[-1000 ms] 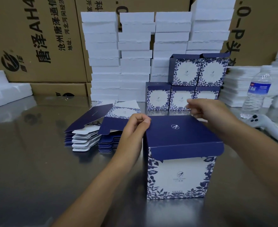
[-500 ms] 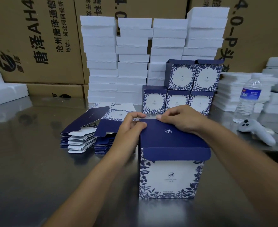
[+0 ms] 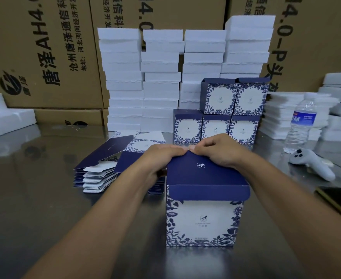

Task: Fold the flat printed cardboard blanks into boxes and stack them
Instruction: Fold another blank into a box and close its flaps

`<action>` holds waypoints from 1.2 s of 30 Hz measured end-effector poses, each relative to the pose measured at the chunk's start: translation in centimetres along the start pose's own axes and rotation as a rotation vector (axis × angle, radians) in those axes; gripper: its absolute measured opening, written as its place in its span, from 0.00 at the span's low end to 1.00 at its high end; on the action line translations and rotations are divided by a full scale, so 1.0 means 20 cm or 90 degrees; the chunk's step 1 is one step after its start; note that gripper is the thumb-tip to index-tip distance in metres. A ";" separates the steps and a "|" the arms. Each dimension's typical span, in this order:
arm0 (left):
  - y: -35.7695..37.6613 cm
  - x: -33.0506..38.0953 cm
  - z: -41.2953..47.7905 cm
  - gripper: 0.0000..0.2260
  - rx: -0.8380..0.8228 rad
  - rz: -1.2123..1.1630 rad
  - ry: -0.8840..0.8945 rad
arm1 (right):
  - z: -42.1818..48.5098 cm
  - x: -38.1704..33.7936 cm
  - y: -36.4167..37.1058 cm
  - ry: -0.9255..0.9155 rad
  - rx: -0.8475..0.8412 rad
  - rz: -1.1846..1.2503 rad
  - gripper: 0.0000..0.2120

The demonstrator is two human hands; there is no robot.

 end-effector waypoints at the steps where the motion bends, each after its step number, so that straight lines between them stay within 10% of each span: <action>1: 0.00 0.00 0.00 0.03 0.000 -0.012 0.000 | 0.00 0.00 0.00 0.001 0.001 -0.003 0.12; 36: 0.01 -0.05 -0.03 0.09 0.087 -0.061 0.040 | -0.07 0.02 -0.03 0.149 0.058 0.070 0.12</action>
Point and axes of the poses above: each hand's wrist, its own z-axis towards the middle knuckle, its own y-axis out of the palm, x = y × z, the point moved 1 cm from there along z, towards the middle knuckle, and after that the axes turned 7 degrees about -z, right-handed, at the moved point
